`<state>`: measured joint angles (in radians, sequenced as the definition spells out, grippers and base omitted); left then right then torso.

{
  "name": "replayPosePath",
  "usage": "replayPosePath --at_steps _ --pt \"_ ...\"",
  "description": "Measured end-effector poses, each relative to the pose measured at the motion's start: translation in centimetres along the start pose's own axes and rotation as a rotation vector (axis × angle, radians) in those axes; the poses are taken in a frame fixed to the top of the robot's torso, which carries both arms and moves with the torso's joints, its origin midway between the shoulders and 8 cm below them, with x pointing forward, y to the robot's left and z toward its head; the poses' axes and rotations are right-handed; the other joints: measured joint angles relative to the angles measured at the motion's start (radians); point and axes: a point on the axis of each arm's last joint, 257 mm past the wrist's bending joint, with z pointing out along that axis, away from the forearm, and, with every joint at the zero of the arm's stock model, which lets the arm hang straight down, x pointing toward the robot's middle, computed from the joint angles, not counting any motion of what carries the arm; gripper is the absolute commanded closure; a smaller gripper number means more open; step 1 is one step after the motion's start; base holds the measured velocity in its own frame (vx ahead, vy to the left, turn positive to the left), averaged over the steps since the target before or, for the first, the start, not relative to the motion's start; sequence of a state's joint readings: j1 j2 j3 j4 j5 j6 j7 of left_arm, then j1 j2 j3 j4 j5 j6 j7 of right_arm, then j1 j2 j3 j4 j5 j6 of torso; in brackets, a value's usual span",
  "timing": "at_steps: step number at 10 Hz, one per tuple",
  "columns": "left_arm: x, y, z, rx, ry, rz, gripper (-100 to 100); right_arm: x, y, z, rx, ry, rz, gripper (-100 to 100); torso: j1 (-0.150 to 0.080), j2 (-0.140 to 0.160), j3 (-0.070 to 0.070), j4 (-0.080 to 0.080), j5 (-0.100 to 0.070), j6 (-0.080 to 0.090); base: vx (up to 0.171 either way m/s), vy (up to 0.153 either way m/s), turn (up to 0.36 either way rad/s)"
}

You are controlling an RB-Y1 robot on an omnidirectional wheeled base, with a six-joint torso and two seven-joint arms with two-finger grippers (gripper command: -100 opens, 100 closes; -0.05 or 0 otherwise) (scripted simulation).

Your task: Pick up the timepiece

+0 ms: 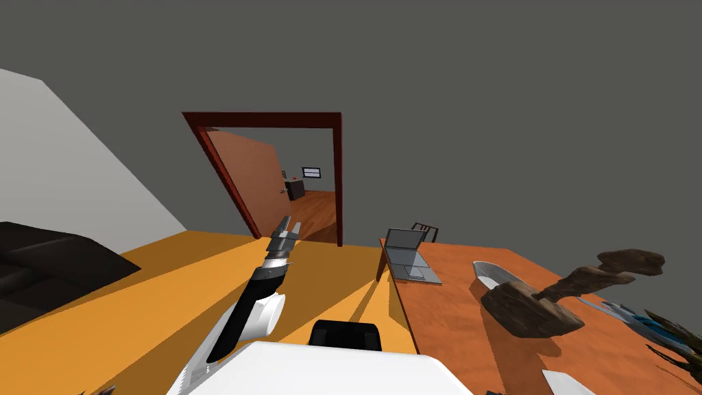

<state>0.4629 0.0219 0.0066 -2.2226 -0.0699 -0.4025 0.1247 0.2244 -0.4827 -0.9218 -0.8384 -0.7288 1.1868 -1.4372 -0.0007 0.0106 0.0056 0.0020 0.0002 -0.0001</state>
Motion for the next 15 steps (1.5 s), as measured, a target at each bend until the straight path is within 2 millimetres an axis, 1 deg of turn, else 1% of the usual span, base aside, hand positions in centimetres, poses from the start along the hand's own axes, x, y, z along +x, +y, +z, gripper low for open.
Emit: replayPosePath --at_steps 1,2,3,7,8,9,10,12,15 --pt "0.0 0.0 0.0 0.000 0.000 0.000 0 0.2 -0.1 0.3 0.000 0.004 0.020 -100 0.000 0.000 0.000 0.000 0.000 0.000 -0.185 -0.002 0.381" --pt "0.0 0.0 0.0 0.000 0.000 0.000 0 0.6 -0.3 0.6 0.000 0.009 0.048 -100 -0.001 0.002 0.001 0.000 0.000 -0.001 -0.088 -0.005 0.079" --pt "0.0 0.0 0.0 0.000 0.000 0.000 0 0.7 -0.4 0.6 0.000 0.012 0.054 100 -0.002 -0.002 -0.001 0.000 0.000 0.001 -0.014 -0.001 -0.017" --pt "0.0 0.0 0.0 0.000 0.000 0.000 0 0.7 -0.3 0.5 -0.001 0.013 0.054 100 -0.003 -0.010 -0.006 -0.002 -0.002 0.000 -0.002 0.000 -0.002" --pt "0.0 0.0 0.0 0.000 0.000 0.000 0 0.7 -0.3 0.5 -0.001 0.013 0.053 0 -0.003 -0.010 -0.006 -0.002 -0.002 0.000 0.000 0.000 0.000" --pt "0.0 0.0 0.0 0.000 0.000 0.000 0 0.7 -0.3 0.5 -0.001 0.014 0.053 100 -0.003 -0.010 -0.006 -0.002 -0.002 0.000 0.087 -0.009 -0.286" --pt "0.0 0.0 0.0 -0.001 0.000 0.001 0 0.6 -0.4 0.4 0.002 0.013 0.043 100 -0.004 -0.014 -0.008 -0.004 -0.003 0.002 0.154 -0.007 -0.269" --pt "0.0 0.0 0.0 -0.001 0.000 0.001 0 0.1 0.1 0.0 -0.001 0.005 0.008 100 -0.004 -0.020 -0.012 -0.005 -0.003 0.002 0.164 0.006 -0.252" --pt "0.0 0.0 0.0 -0.001 0.000 0.001 0 -0.5 0.7 -1.1 -0.001 -0.012 -0.069 100 -0.004 -0.022 -0.013 -0.005 -0.003 0.001 0.181 0.012 -0.267"
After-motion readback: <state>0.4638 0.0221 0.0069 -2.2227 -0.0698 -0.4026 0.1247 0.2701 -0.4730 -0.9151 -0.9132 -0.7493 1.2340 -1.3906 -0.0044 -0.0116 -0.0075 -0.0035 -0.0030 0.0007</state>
